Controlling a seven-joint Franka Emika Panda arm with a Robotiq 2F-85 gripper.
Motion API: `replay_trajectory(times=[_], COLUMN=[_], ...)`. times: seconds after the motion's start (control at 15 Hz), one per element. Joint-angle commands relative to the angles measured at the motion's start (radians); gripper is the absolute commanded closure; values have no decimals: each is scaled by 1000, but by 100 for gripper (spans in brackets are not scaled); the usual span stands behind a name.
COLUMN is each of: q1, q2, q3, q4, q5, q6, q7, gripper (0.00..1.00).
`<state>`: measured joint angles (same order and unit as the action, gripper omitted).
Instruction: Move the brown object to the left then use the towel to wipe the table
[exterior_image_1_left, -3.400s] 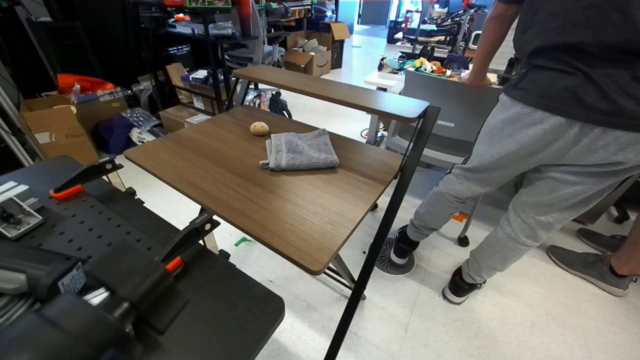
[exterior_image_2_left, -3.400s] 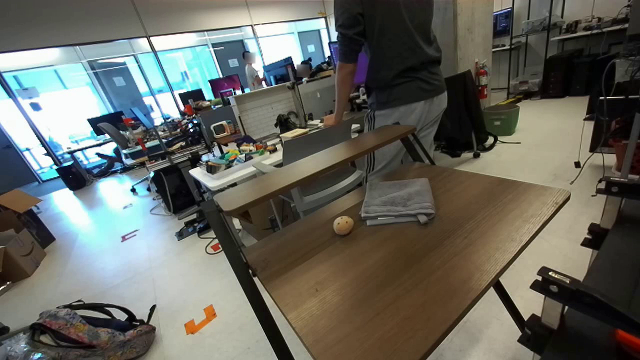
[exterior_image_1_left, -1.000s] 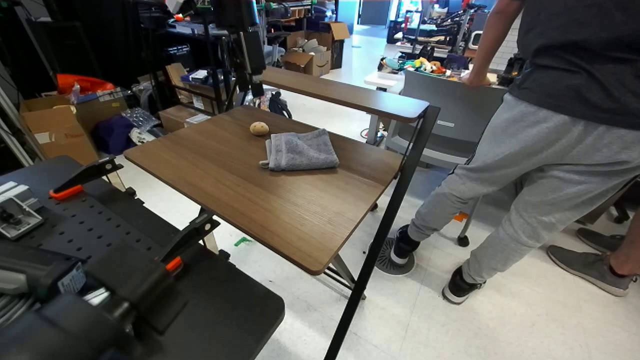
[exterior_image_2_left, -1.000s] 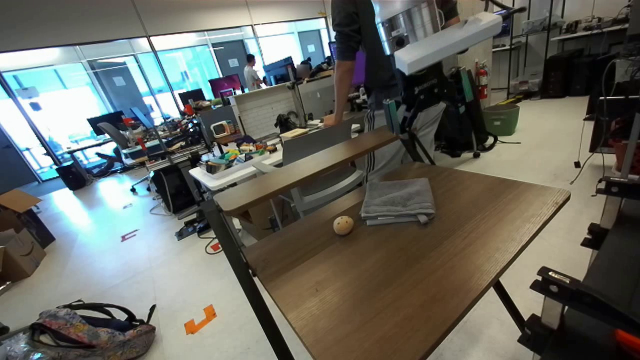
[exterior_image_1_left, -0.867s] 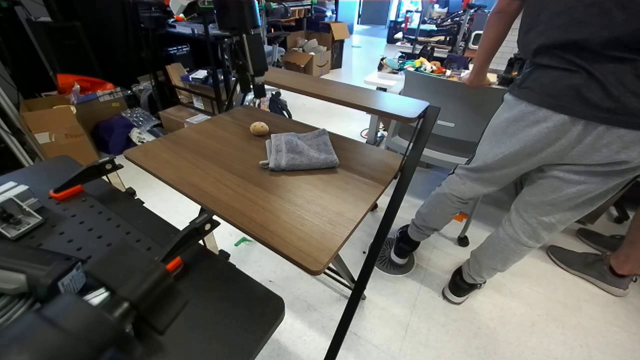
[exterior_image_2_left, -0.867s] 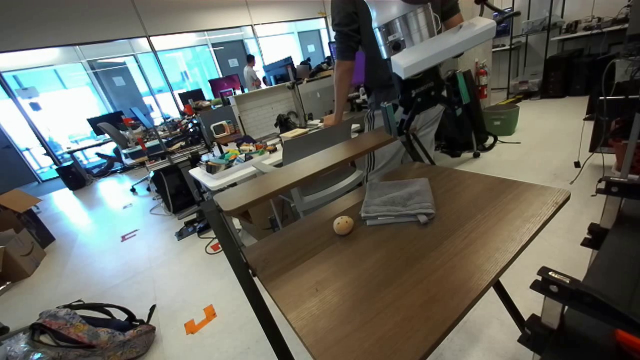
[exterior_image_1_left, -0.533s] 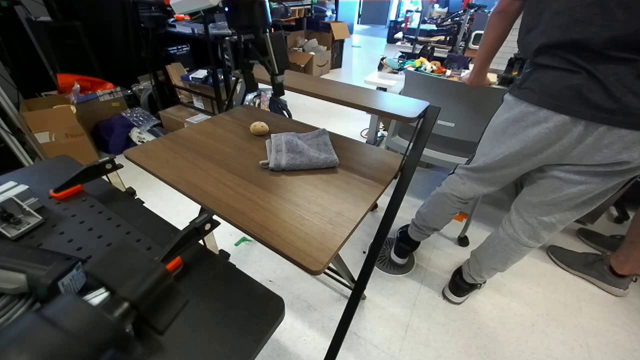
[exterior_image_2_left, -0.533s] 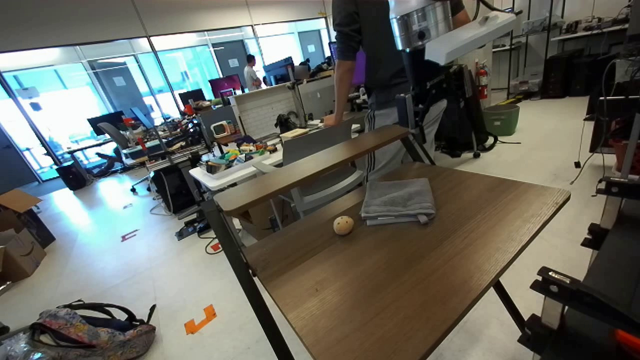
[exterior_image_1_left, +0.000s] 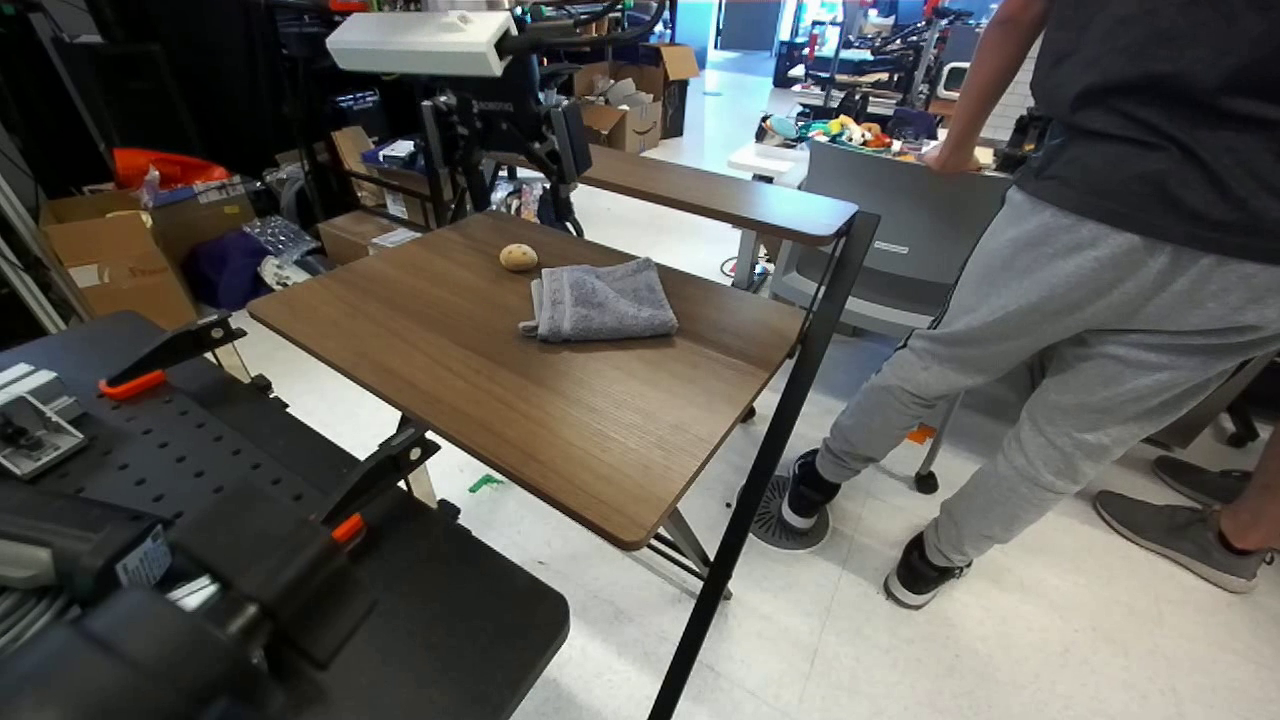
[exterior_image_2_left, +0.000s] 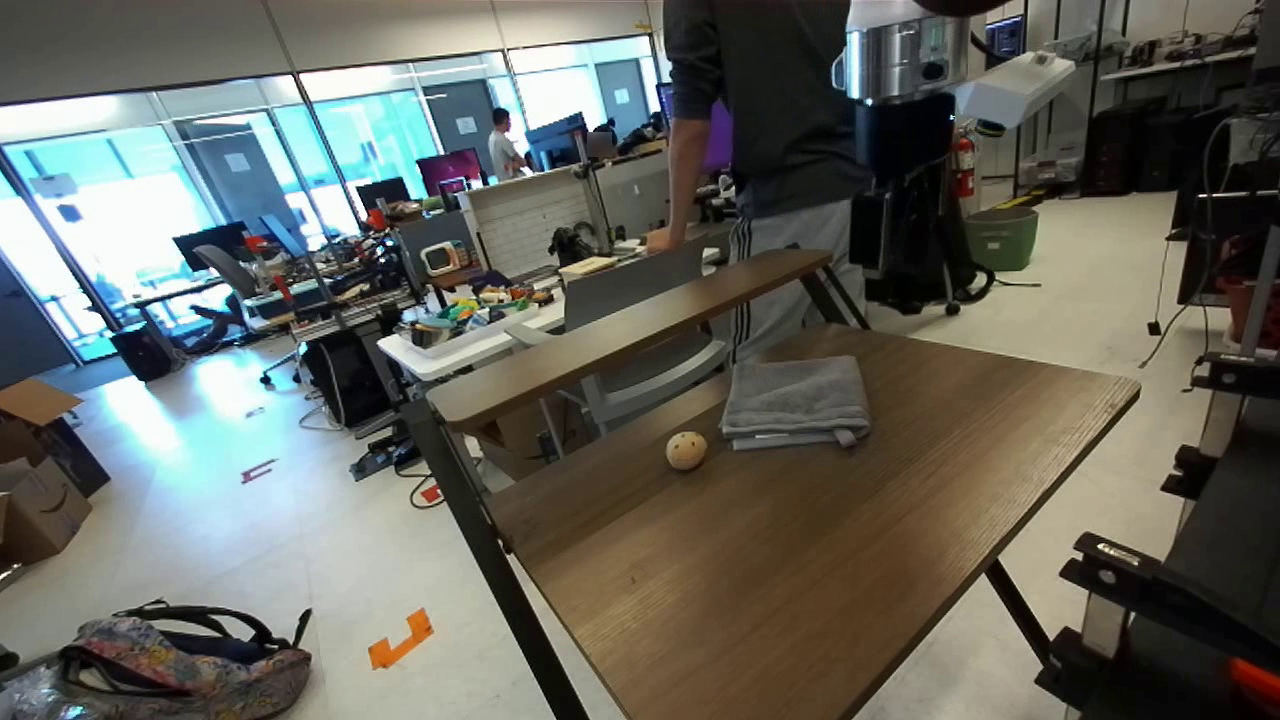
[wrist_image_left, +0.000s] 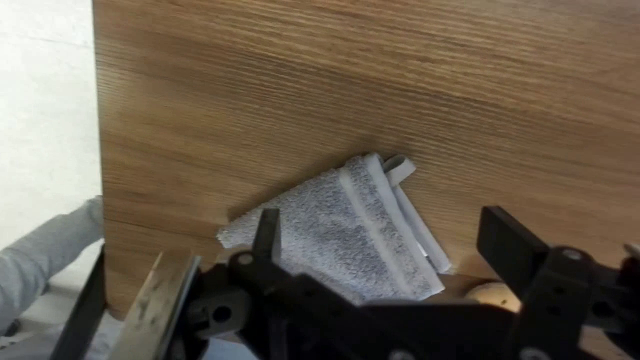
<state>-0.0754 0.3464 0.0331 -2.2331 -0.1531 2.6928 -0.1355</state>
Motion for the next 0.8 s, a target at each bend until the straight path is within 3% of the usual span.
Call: replay_trajectory(times=[0.0, 0.33, 0.4, 0.6, 0.73], q1=[-8, -30, -25, -15, -43], q2=[-3, -13, 6, 81, 143], q3=[16, 44, 41, 67, 142], q4=[-7, -16, -21, 13, 60], q5=[42, 57, 53, 76, 126], q6=[-2, -1, 87, 210, 239], q7=[-60, -98, -91, -95, -138], gripper=[0, 0, 0, 0, 0])
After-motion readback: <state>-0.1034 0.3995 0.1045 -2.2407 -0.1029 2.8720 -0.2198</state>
